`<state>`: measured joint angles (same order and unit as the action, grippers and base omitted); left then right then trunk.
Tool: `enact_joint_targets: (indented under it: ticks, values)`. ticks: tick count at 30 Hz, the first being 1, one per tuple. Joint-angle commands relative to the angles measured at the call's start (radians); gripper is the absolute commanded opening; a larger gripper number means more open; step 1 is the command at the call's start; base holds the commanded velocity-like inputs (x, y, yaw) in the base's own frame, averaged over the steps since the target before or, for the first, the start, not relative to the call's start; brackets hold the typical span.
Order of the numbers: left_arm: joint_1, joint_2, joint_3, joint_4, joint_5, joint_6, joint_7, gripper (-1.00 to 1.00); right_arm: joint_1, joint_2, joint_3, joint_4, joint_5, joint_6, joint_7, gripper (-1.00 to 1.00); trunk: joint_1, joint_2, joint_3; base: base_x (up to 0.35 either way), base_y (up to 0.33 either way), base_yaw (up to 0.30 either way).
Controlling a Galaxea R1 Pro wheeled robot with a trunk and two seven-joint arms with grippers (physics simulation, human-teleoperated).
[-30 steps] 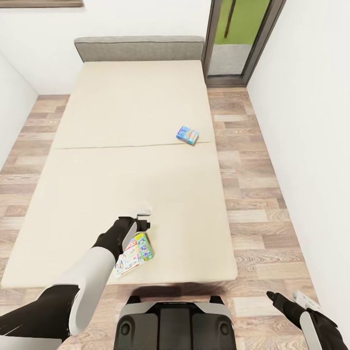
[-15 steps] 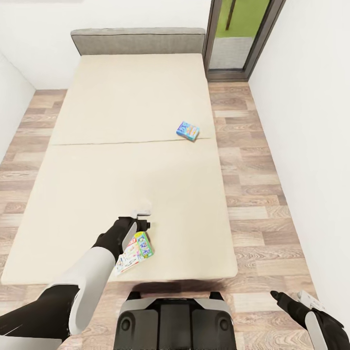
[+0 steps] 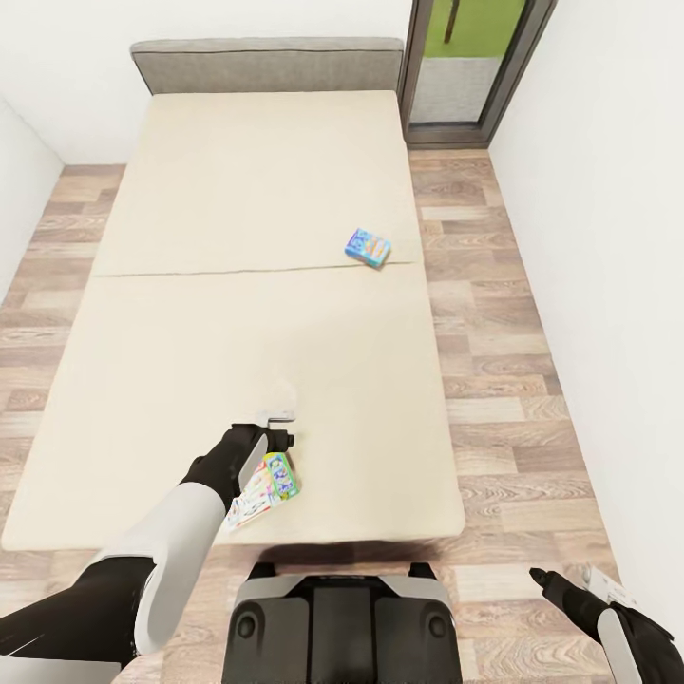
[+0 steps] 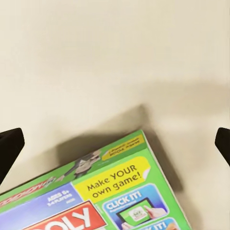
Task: Put all the toys in the child's room - the three board games (two on the bed and one on the table), the two jigsaw puzzles on the table, and the tennis ball on the table - inside the toy box on the table in the child's room.
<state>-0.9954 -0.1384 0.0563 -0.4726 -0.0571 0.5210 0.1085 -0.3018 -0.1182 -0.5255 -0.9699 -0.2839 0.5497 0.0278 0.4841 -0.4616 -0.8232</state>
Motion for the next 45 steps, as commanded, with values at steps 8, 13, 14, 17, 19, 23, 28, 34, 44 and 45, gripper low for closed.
enact_joint_targets:
  ticks: [8,13,14,17,19,23,28,34,44,45]
  values:
    - [0.000,-0.002,0.011,-0.006,-0.004,0.004,0.000,1.00,0.000,-0.001,-0.002,-0.001,0.000,0.005,0.003,1.00,0.000,-0.001,-0.014,0.000,0.000,0.000]
    - [0.000,-0.003,0.012,-0.010,-0.003,0.002,0.001,1.00,0.000,-0.001,-0.002,-0.001,0.000,0.004,0.003,1.00,0.000,-0.001,-0.022,0.000,0.000,0.000]
    - [-0.001,-0.003,0.013,-0.010,-0.003,0.002,0.001,1.00,0.000,-0.001,-0.002,-0.001,0.000,0.004,0.002,1.00,0.000,-0.001,-0.024,0.000,0.000,0.000]
    - [-0.001,-0.005,0.013,-0.011,-0.003,0.001,0.002,1.00,0.000,-0.001,-0.002,-0.001,0.000,0.004,0.002,1.00,0.000,-0.001,-0.029,0.000,0.000,0.000]
    - [-0.001,-0.005,0.013,-0.012,-0.003,-0.002,0.001,1.00,0.000,-0.001,-0.002,-0.001,0.000,0.004,0.002,1.00,0.000,-0.001,-0.032,0.000,0.000,0.000]
    - [0.000,-0.005,0.012,-0.012,-0.003,-0.008,-0.001,1.00,0.000,-0.001,-0.002,-0.001,0.000,0.004,0.002,1.00,0.000,-0.001,-0.039,0.000,0.000,0.000]
    - [-0.001,-0.005,0.012,-0.013,-0.003,-0.014,-0.003,1.00,0.000,-0.001,-0.001,-0.001,0.001,0.004,0.002,1.00,0.000,-0.001,-0.047,0.000,0.000,0.000]
    - [0.000,-0.003,0.011,-0.014,-0.003,-0.016,-0.004,1.00,0.000,-0.001,-0.001,-0.001,0.001,0.004,0.002,1.00,0.000,-0.001,-0.057,0.000,0.000,0.000]
    - [0.000,-0.003,0.010,-0.015,-0.003,-0.018,-0.004,1.00,0.000,0.000,-0.001,-0.001,0.002,0.004,0.002,1.00,0.000,-0.001,-0.073,0.000,0.000,0.000]
    - [0.000,-0.003,0.009,-0.015,-0.003,-0.018,-0.004,1.00,0.000,0.000,-0.001,-0.001,0.002,0.004,0.002,1.00,0.000,-0.001,-0.075,0.000,0.000,0.000]
